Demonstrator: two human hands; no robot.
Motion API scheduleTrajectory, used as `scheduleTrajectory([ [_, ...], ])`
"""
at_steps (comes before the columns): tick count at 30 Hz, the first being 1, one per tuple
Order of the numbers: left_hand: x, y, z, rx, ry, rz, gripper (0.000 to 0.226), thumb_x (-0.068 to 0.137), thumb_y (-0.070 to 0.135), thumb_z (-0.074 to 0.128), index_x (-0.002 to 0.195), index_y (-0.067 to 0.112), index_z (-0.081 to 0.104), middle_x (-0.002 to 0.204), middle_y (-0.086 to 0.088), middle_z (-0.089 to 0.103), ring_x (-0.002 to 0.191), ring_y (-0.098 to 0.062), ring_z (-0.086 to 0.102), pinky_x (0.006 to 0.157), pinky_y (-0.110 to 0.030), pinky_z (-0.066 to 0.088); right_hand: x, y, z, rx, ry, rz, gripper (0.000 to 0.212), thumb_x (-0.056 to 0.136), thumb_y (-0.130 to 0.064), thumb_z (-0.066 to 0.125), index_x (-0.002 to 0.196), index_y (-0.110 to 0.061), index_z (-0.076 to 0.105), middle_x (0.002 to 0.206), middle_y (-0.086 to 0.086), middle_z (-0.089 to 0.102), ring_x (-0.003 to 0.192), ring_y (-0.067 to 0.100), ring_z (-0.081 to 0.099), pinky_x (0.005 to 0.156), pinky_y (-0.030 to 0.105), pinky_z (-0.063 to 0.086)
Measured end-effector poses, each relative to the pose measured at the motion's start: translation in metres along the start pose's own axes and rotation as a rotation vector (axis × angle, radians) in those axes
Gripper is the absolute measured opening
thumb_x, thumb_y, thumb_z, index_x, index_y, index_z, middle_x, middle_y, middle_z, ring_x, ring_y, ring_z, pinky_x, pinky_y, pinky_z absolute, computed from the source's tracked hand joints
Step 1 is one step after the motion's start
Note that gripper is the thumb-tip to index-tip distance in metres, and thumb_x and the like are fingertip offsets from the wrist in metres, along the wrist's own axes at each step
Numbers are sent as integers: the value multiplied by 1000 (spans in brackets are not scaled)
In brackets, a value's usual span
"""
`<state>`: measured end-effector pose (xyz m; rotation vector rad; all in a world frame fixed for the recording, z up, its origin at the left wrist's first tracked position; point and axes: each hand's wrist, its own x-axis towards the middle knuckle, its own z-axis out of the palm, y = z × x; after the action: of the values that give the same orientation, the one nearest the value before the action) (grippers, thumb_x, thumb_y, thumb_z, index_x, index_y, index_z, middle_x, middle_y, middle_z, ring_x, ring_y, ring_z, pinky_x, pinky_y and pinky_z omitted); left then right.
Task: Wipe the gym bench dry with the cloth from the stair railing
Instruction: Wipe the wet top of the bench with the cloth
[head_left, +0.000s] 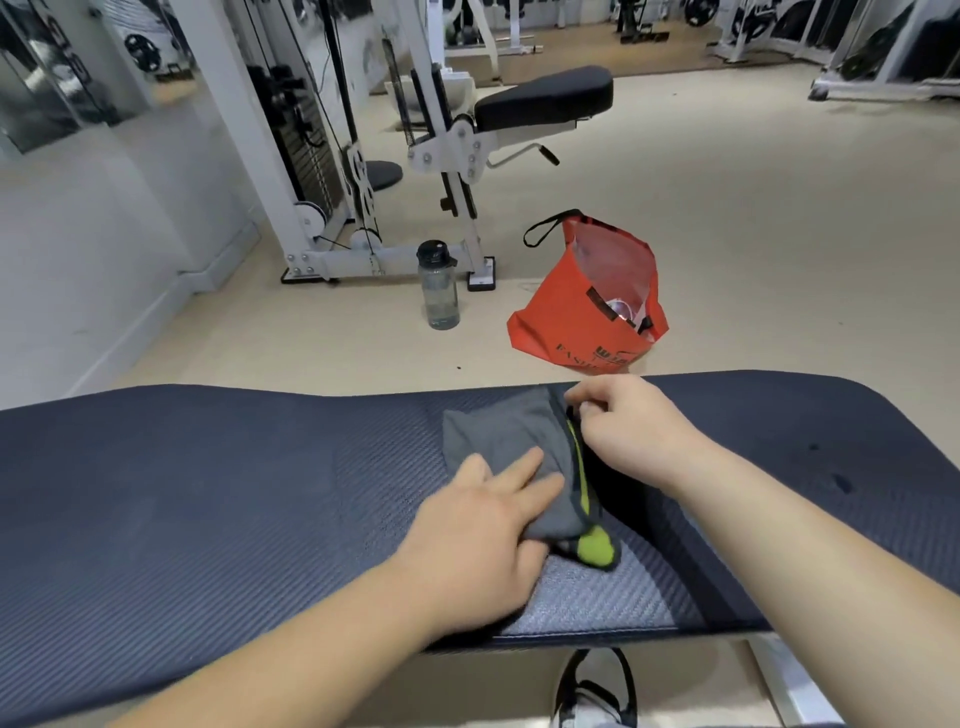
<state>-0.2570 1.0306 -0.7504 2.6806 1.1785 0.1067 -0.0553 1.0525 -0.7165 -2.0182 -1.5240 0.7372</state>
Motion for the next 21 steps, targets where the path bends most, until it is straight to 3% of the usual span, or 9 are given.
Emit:
scheduleTrajectory([
  [3, -6, -38, -9, 42, -5, -105, 65, 91, 45, 44, 154, 47, 27, 166, 25, 21, 122, -23, 43, 99, -39, 52, -2, 0, 0, -19, -16, -19, 35, 98, -14, 47, 120, -21, 74, 123, 1, 72, 111, 19, 63, 88, 25, 44],
  [6, 1, -58, -12, 69, 56, -450, 59, 96, 43, 44, 154, 39, 33, 168, 12, 27, 123, -33, 45, 101, -41, 49, -6, -1, -2, -36, -49, -27, 31, 100, -21, 51, 122, -21, 73, 117, 0, 72, 101, 17, 63, 87, 25, 43],
  [8, -3, -37, -8, 98, 83, -553, 56, 97, 44, 41, 152, 33, 34, 167, 3, 28, 121, -35, 43, 97, -42, 50, -8, -1, -3, -33, -58, -34, 28, 100, -24, 53, 120, -21, 73, 113, 0, 73, 93, 17, 63, 85, 25, 43],
  [11, -33, 12, 3, 99, 53, -355, 60, 94, 46, 38, 152, 31, 30, 167, 1, 24, 119, -33, 41, 95, -41, 50, -9, -1, -4, -33, -52, -40, 30, 100, -24, 53, 122, -21, 73, 119, 1, 71, 103, 18, 63, 87, 25, 43],
  [14, -49, 8, 0, 46, 2, -107, 65, 90, 53, 34, 154, 40, 25, 167, 7, 21, 125, -28, 42, 98, -42, 52, -10, -1, -3, -35, -67, -38, 32, 99, -20, 51, 123, -22, 72, 126, 2, 71, 116, 20, 63, 93, 25, 44],
  [16, -37, -15, -3, 76, 9, -146, 63, 88, 54, 32, 151, 44, 29, 162, 12, 27, 125, -26, 46, 97, -43, 53, -11, 1, -5, -27, -69, -28, 33, 98, -18, 50, 123, -23, 72, 129, 1, 70, 119, 19, 62, 95, 25, 43],
  [18, -16, -25, -5, 79, 63, -342, 56, 93, 49, 39, 148, 43, 36, 159, 9, 32, 123, -29, 48, 93, -43, 54, -13, 4, -10, -14, -54, -19, 35, 99, -17, 50, 126, -22, 71, 130, 0, 69, 121, 18, 61, 94, 23, 41],
  [20, -1, -8, -2, 50, 83, -500, 54, 96, 46, 42, 149, 38, 37, 159, 5, 31, 123, -31, 44, 90, -42, 51, -13, 10, -20, -5, -9, -6, 37, 100, -15, 49, 130, -19, 70, 129, 0, 69, 122, 17, 60, 92, 21, 38],
  [21, 1, 6, 2, 52, 71, -496, 56, 96, 47, 41, 151, 37, 35, 160, 4, 30, 124, -30, 42, 89, -41, 51, -13, 15, -26, -7, 25, 8, 37, 100, -15, 48, 130, -19, 69, 129, 0, 69, 121, 17, 60, 92, 21, 39],
])
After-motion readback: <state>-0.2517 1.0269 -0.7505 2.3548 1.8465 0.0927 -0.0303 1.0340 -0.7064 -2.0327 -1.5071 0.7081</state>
